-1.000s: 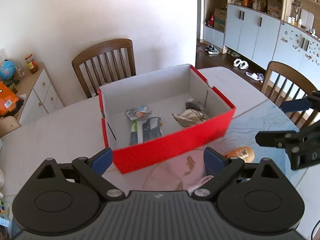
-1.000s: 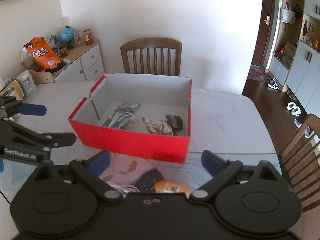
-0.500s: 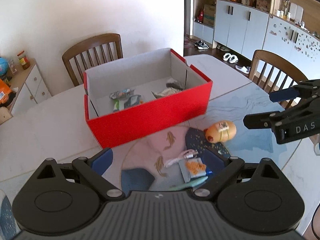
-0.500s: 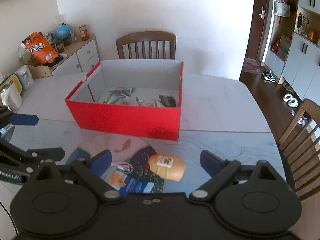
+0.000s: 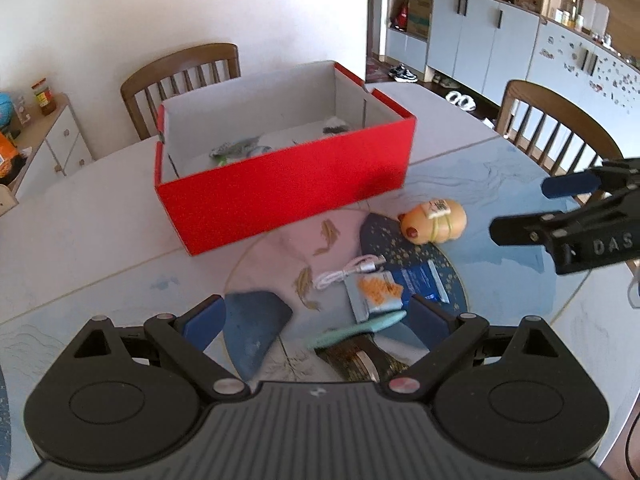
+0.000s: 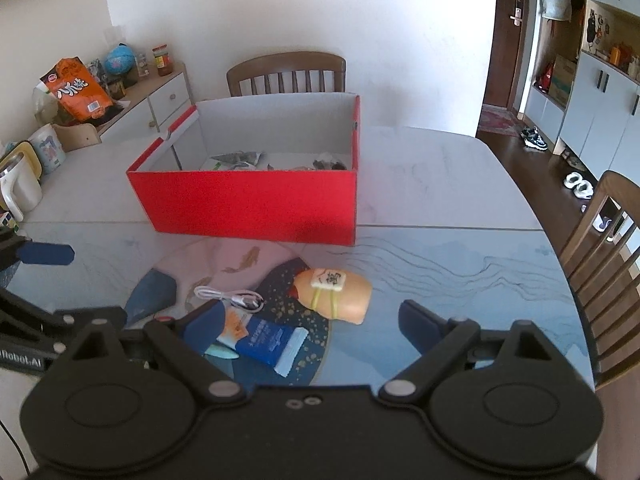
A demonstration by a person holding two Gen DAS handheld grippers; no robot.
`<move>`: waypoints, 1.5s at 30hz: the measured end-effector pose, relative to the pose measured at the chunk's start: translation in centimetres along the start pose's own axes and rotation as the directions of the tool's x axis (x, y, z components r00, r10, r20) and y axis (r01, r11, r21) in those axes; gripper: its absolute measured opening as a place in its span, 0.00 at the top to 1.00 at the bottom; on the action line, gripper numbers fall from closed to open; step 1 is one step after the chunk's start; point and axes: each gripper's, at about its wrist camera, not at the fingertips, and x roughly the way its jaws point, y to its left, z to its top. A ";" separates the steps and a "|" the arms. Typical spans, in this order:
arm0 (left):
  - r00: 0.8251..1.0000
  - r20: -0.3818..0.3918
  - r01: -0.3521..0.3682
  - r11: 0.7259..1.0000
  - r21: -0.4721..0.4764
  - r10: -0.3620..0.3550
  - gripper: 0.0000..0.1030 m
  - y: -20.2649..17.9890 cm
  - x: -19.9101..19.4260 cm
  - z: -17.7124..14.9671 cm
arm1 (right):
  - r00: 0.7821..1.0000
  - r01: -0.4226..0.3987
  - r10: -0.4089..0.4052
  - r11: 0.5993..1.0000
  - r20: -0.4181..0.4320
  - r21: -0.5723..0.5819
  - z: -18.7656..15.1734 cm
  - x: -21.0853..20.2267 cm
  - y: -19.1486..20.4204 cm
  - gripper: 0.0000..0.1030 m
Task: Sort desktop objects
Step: 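Move left tool toward dark brown snack packet while right tool approaches orange bun-shaped toy, then close left gripper on dark brown packet while right gripper closes on orange toy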
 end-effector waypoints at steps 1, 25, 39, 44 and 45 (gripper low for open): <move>1.000 0.001 0.000 1.000 0.002 0.000 0.05 -0.1 0.1 -0.2 | 1.000 0.002 -0.002 1.000 -0.004 0.001 -0.1 0.1 -0.1 0.08; 0.994 -0.091 0.053 0.996 -0.069 -0.059 0.06 -0.5 5.0 -3.4 | 0.998 0.013 -0.014 1.000 -0.061 -0.021 -1.3 5.3 -0.2 0.08; 0.996 -0.080 0.035 0.994 -0.105 -0.043 0.06 -0.6 6.4 -4.4 | 0.998 0.038 -0.037 0.999 -0.049 0.011 -0.7 8.8 -0.6 0.07; 0.997 -0.070 0.031 0.994 -0.104 -0.039 0.10 -0.6 6.7 -4.8 | 0.998 0.045 -0.044 0.999 -0.054 0.015 -0.3 10.1 -0.6 0.07; 0.997 -0.066 0.031 0.994 -0.101 -0.038 0.10 -0.6 6.8 -4.9 | 0.997 0.049 -0.048 0.999 -0.055 0.014 -0.2 10.4 -0.6 0.07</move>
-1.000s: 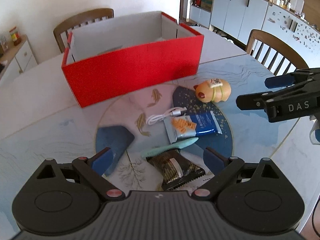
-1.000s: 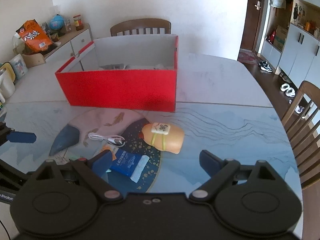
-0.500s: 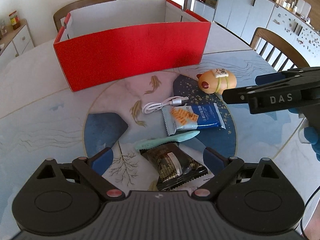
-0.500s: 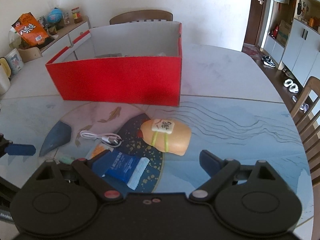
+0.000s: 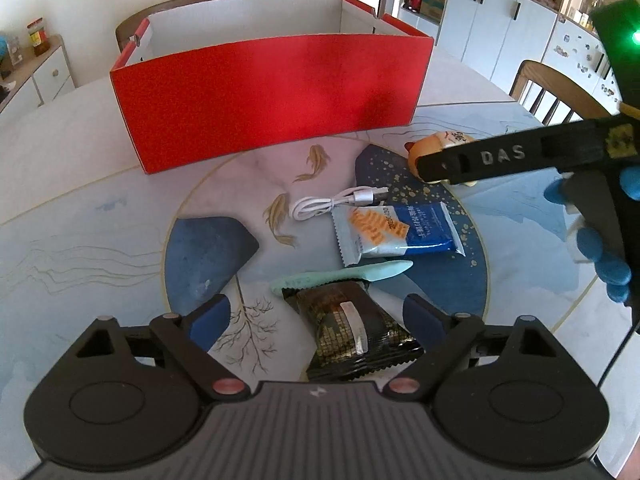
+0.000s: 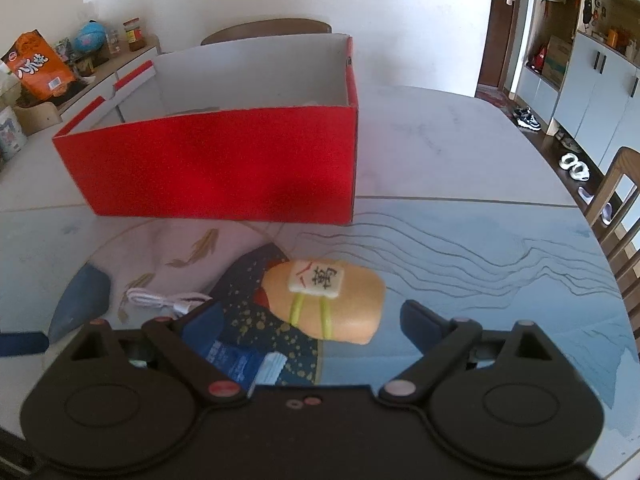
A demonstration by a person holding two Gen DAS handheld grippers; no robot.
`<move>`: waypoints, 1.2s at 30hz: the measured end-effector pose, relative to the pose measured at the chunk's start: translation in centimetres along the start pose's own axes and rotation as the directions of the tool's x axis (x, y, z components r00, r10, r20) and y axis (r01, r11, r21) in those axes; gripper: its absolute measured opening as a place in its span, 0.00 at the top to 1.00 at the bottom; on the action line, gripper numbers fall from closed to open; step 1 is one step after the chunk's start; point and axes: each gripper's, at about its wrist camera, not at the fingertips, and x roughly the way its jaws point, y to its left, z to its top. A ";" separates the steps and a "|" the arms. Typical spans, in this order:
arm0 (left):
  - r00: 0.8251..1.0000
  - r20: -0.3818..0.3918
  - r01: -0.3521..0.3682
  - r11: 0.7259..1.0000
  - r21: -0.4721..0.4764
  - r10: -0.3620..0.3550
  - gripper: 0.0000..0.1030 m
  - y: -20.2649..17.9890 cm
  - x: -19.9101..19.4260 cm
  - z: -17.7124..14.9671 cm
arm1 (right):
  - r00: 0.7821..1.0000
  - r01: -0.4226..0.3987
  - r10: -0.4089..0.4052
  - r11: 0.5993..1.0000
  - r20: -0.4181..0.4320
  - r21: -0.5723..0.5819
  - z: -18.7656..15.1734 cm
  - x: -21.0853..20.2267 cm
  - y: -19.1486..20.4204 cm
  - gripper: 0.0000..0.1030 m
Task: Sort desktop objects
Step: 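Close left gripper on dark brown packet while right gripper closes on orange toy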
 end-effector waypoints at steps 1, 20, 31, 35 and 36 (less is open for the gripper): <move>1.000 0.001 -0.002 1.000 0.003 0.002 0.11 0.0 0.1 -0.1 | 1.000 0.001 -0.001 1.000 -0.002 -0.002 0.1 0.2 0.1 0.07; 1.000 0.023 -0.010 0.999 0.034 0.009 0.36 0.0 0.5 -0.4 | 0.999 0.026 -0.026 1.000 -0.027 0.005 0.8 2.2 0.1 0.15; 1.000 0.012 -0.001 0.999 0.036 0.000 0.54 0.0 0.7 -0.4 | 0.999 0.035 -0.034 0.999 -0.031 0.008 0.8 2.3 0.0 0.23; 1.000 0.012 0.005 1.000 0.030 -0.005 0.58 0.1 0.6 -0.3 | 0.999 0.041 -0.041 0.999 -0.031 0.004 0.8 2.2 0.1 0.25; 1.000 0.014 0.006 1.000 0.029 -0.006 0.59 0.1 0.6 -0.3 | 0.999 0.043 -0.043 0.999 -0.029 0.003 0.9 2.1 0.1 0.26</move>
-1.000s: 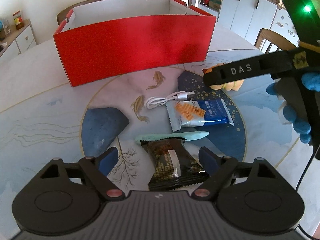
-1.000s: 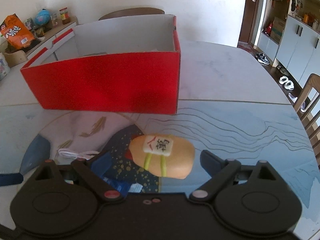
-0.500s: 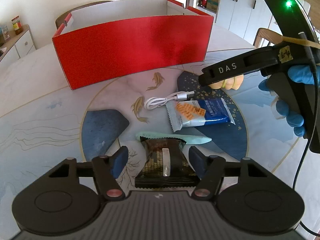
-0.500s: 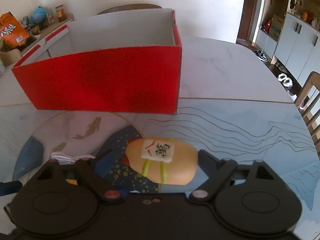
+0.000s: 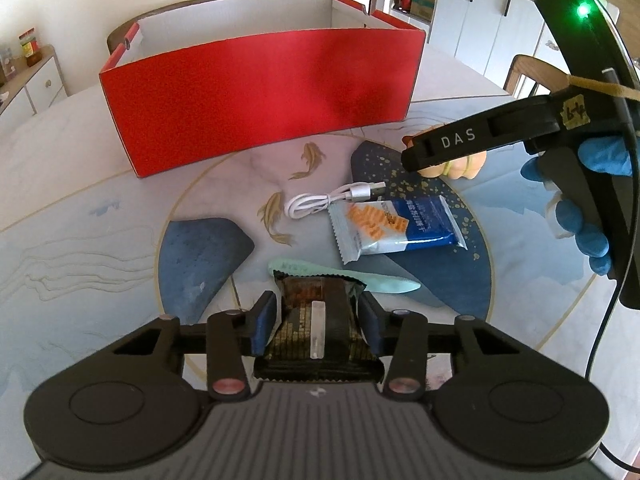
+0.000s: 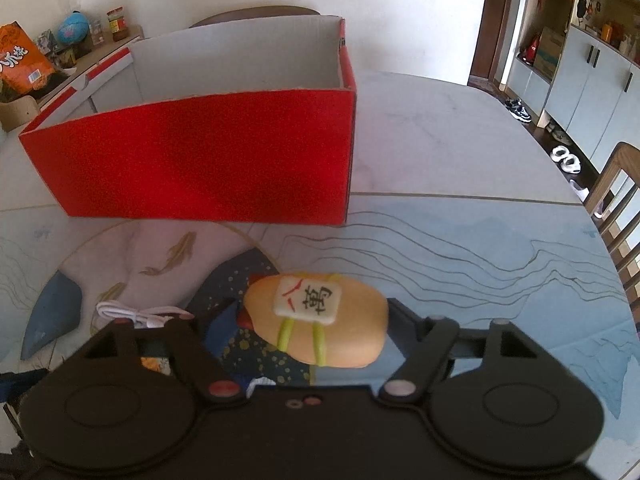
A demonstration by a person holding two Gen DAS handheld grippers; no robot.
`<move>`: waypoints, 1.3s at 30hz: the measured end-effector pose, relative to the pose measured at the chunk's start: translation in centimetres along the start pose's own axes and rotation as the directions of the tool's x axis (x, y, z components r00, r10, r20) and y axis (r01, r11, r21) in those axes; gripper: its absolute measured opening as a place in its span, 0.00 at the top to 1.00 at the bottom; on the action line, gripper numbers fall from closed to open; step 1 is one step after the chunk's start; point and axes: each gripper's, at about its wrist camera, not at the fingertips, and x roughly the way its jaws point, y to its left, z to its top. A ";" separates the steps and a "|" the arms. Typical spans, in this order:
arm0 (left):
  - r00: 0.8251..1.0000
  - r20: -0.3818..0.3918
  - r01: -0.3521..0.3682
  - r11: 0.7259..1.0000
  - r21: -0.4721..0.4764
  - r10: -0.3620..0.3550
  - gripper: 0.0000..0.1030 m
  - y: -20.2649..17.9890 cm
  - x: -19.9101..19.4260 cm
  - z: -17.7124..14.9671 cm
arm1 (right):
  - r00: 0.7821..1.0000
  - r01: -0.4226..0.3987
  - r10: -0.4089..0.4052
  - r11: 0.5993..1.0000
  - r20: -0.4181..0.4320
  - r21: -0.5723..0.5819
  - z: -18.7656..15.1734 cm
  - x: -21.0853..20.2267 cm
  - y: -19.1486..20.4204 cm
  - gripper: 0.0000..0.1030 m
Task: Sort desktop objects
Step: 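Close left gripper on dark brown packet while right gripper closes on orange toy, then lift both held items and carry them toward the red box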
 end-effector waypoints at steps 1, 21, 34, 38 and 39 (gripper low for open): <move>1.000 0.002 0.000 1.000 0.001 0.000 0.60 0.0 0.0 0.0 | 1.000 0.001 -0.001 1.000 0.000 0.001 0.0 -0.1 0.0 0.26; 0.999 0.032 0.002 1.000 -0.029 -0.001 0.65 0.7 -1.5 0.6 | 1.000 -0.005 0.005 1.000 0.029 -0.014 0.0 -3.2 0.2 0.29; 0.997 0.082 -0.006 0.999 -0.038 0.009 0.65 0.6 -4.4 2.1 | 0.998 -0.016 0.018 1.000 0.057 -0.022 0.3 -6.6 0.5 0.29; 0.995 0.099 -0.007 0.999 -0.043 0.011 0.65 0.6 -5.4 2.7 | 0.997 -0.026 0.028 0.999 0.073 -0.028 0.5 -7.8 0.7 0.29; 0.994 0.104 -0.008 0.999 -0.043 0.013 0.65 0.6 -5.6 2.9 | 0.997 -0.028 0.030 0.999 0.076 -0.027 0.6 -8.1 0.7 0.29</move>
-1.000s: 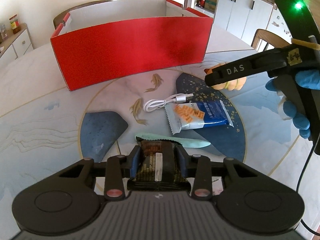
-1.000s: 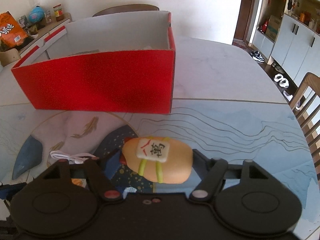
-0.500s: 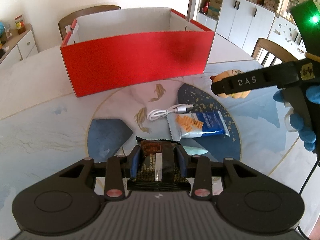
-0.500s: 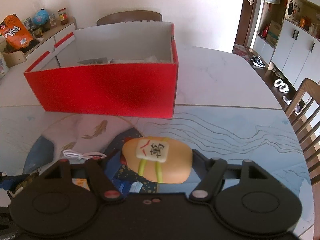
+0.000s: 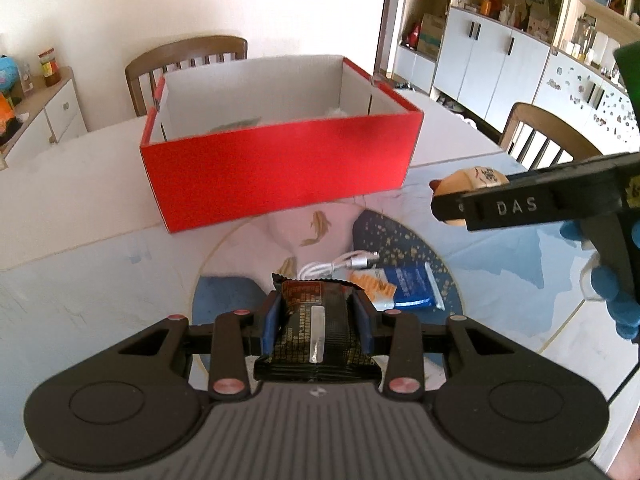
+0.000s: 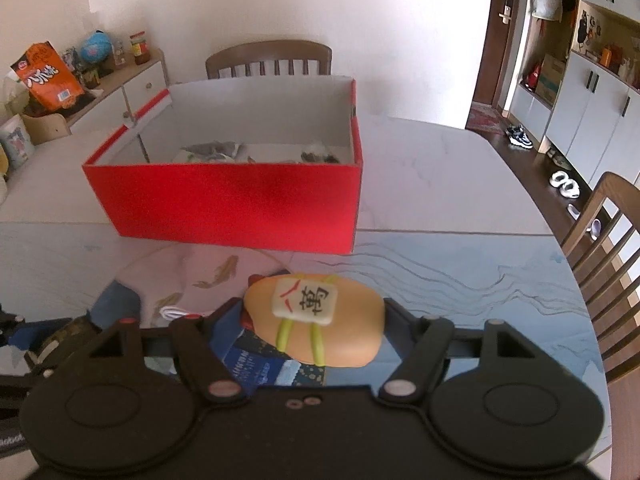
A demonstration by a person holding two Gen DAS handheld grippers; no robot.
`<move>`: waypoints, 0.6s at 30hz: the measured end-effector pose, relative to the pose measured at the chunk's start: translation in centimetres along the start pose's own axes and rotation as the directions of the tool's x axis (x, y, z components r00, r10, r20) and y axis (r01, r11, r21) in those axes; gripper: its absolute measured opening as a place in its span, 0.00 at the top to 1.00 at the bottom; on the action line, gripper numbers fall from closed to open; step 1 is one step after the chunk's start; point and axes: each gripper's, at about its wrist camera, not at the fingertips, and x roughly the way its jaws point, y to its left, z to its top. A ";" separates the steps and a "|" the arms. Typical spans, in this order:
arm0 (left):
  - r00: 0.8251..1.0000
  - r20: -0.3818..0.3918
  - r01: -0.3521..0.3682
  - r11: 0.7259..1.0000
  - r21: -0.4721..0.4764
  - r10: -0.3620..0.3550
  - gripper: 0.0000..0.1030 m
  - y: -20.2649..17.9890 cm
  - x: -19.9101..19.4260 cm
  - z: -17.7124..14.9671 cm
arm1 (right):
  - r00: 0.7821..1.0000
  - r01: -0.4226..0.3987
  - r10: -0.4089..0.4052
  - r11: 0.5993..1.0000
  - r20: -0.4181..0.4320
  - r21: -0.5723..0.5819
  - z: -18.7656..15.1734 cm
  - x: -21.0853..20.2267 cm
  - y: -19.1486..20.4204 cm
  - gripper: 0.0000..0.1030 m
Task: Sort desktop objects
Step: 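Lift both held items and carry them toward the red box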
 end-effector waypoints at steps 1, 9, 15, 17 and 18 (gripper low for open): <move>1.000 0.006 -0.002 1.000 0.000 0.002 0.65 0.0 -0.2 0.2 | 1.000 -0.004 0.004 1.000 0.002 0.003 0.1 -0.2 0.0 0.29; 0.999 0.039 -0.014 1.000 0.004 0.014 0.65 0.0 -1.5 1.6 | 1.000 -0.026 0.026 1.000 0.017 0.001 0.5 -2.3 0.6 0.29; 0.998 0.062 -0.015 1.000 0.001 0.015 0.65 0.1 -2.5 3.1 | 0.999 -0.035 0.034 0.999 0.028 0.017 0.8 -3.8 0.5 0.29; 0.998 0.066 -0.017 1.000 0.000 0.017 0.65 0.2 -2.7 3.6 | 0.999 -0.036 0.036 0.999 0.031 0.016 1.0 -4.3 0.5 0.29; 0.998 0.067 -0.015 1.000 -0.006 0.015 0.65 0.3 -2.8 3.9 | 0.999 -0.038 0.037 0.999 0.033 0.017 1.0 -4.6 0.6 0.29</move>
